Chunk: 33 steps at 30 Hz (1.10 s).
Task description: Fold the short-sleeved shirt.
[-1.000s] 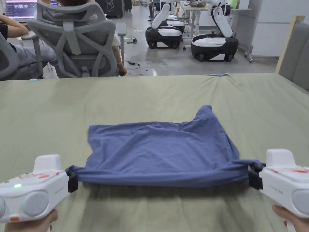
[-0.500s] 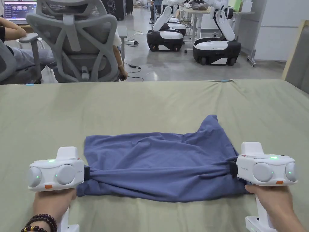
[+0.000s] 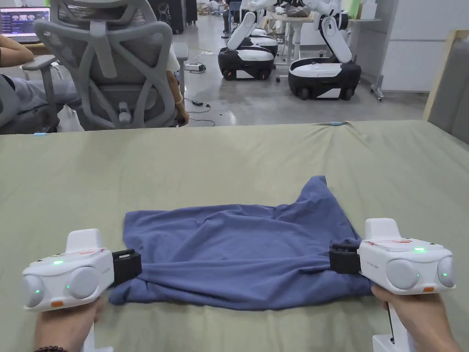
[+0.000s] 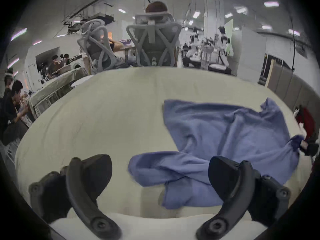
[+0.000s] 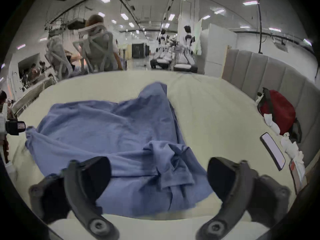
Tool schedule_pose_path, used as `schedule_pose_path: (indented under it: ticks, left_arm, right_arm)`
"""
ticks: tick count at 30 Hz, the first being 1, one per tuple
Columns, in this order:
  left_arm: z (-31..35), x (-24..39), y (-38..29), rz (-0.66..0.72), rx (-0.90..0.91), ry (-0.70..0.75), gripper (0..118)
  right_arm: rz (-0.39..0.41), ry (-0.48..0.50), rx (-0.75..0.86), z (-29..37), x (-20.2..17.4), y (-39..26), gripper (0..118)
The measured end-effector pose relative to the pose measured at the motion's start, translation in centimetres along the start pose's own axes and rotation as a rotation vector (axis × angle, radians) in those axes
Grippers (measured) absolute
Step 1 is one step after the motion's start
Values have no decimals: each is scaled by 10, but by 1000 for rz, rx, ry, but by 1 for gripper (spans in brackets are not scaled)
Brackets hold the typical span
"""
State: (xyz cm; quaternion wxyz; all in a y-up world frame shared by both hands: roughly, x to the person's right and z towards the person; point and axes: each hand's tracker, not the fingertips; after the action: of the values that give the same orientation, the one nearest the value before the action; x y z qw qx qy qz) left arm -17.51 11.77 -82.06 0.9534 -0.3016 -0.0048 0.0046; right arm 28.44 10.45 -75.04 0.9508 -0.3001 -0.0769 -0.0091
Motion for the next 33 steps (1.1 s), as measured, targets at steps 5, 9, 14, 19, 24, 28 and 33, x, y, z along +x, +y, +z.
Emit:
schedule_pose_path:
  ticks: [5,9,14,19,24,28,33]
  left_arm:
    - [42,-2,-22,-9,-5,-23,61]
    - [65,1,-50,-12,-7,-52,0]
    - [65,-2,-62,-14,-18,-88,0]
    - [42,-6,-53,-9,-23,-87,19]
    - [-3,-5,-42,-52,-80,-59,116]
    - [-25,2,-37,-76,-127,-33,101]
    - [-39,10,-37,-62,-199,-65,83]
  right_arm:
    - [-5,26,8,53,-15,-23,62]
    - [-14,17,29,68,-20,-49,0]
    - [-1,10,61,83,-26,-49,0]
    - [1,13,76,91,-24,-43,0]
    - [-9,29,70,88,-21,-46,0]
    - [-7,25,57,86,-19,-49,0]
    - [-2,16,40,75,-15,-49,0]
